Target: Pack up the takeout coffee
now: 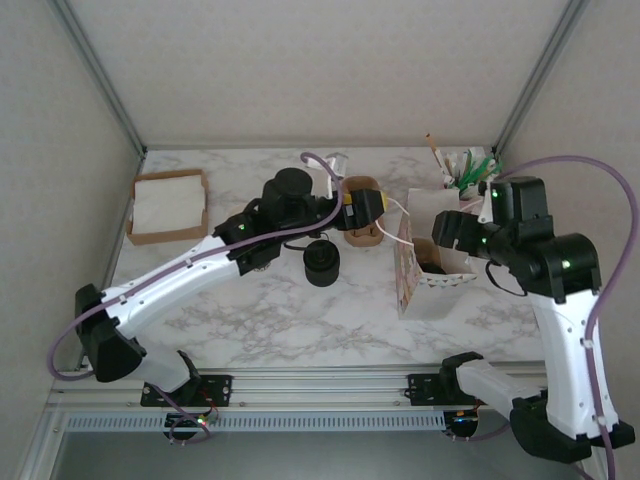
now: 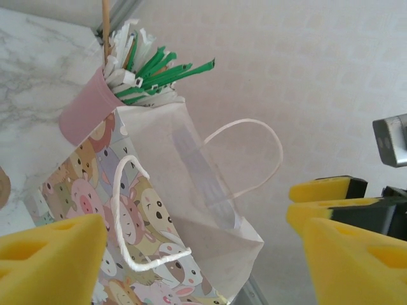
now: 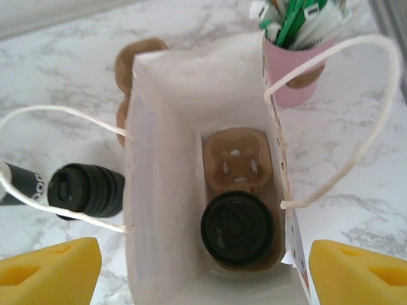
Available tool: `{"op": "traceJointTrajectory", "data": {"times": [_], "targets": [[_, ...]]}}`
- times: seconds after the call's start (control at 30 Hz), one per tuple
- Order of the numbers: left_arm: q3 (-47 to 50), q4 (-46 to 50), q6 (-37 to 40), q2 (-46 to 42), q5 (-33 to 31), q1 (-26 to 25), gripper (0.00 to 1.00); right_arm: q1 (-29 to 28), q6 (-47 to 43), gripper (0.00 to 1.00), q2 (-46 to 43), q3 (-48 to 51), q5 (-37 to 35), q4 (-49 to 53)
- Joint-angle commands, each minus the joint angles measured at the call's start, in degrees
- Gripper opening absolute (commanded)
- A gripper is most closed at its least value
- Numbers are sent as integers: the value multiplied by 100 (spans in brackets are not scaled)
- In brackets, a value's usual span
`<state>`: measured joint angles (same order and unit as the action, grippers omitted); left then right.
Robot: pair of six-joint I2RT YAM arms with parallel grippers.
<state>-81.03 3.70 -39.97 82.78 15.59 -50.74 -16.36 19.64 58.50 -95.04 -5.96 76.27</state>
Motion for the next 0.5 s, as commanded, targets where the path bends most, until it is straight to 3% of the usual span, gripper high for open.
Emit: {"op": "traceJointTrajectory", "data": {"times": [0.0, 0.1, 0.47], "targets": [[262, -493, 168, -535, -307, -67, 90, 33, -41, 86, -448, 11, -74, -440], [570, -618, 264, -937, -587, -93, 99, 28, -30, 87, -922, 204, -205, -714], [1820, -908, 480, -2275, -1512, -103, 100, 28, 9, 92, -2038, 802, -724, -1215]]}}
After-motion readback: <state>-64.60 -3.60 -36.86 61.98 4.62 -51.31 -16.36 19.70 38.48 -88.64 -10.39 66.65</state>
